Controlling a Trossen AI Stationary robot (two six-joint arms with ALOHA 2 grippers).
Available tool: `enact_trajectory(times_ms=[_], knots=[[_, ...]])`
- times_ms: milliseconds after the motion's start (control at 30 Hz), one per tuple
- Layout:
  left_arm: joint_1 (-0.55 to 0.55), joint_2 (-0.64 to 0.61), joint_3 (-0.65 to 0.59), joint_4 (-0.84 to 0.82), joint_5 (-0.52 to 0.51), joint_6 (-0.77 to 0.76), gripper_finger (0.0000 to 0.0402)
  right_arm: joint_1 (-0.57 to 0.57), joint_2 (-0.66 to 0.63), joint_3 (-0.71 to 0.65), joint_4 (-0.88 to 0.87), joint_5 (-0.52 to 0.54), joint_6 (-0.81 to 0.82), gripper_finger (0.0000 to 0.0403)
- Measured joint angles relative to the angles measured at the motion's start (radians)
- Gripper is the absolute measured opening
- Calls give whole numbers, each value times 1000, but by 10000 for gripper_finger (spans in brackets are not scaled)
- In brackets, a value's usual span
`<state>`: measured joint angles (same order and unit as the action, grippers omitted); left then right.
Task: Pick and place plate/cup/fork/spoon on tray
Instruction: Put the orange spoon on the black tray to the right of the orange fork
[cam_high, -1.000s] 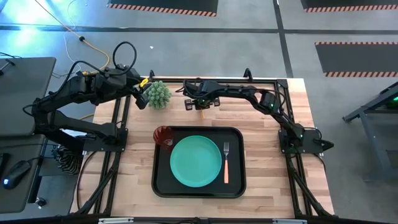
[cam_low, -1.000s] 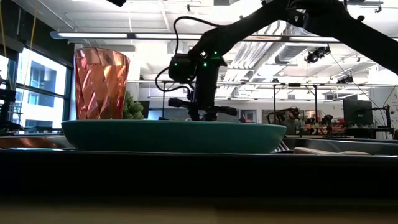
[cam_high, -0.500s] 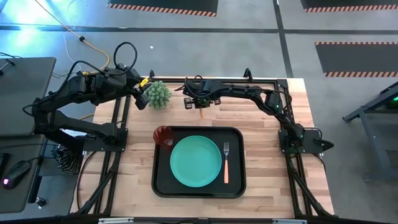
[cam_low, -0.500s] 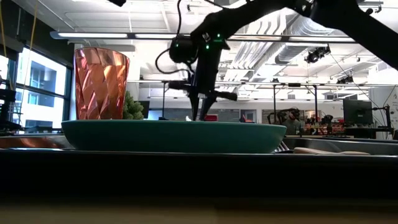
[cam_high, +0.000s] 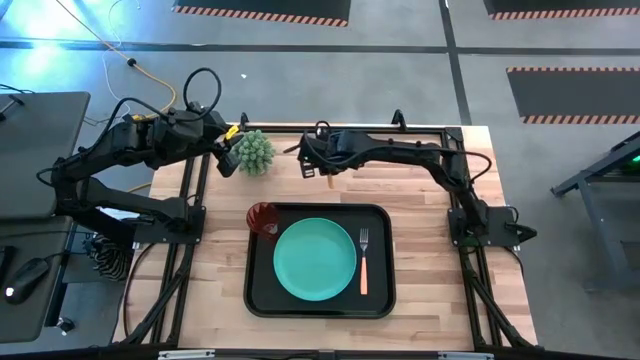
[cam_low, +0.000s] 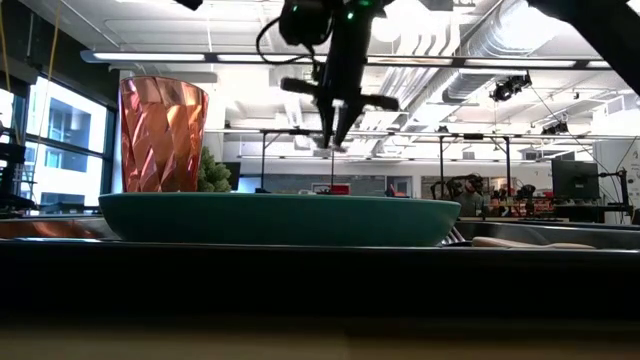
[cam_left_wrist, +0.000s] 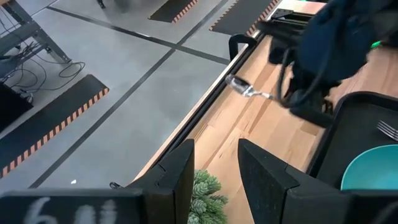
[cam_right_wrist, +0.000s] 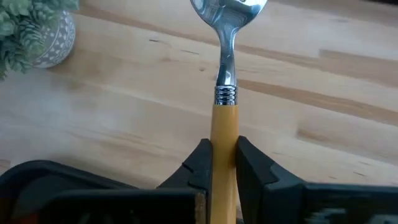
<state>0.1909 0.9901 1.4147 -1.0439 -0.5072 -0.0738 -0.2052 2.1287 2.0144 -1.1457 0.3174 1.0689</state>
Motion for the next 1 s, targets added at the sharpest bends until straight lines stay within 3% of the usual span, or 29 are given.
enact_trajectory(times_ms=[333,733,1000], knots=[[0,0,0,0,0,0,115,55,-99,0,-121,138,4,24],[0,0,0,1,0,0,115,130,-193,0,-426,268,134,24],[0,0,0,1,0,-1,115,163,-265,0,-426,312,102,24]])
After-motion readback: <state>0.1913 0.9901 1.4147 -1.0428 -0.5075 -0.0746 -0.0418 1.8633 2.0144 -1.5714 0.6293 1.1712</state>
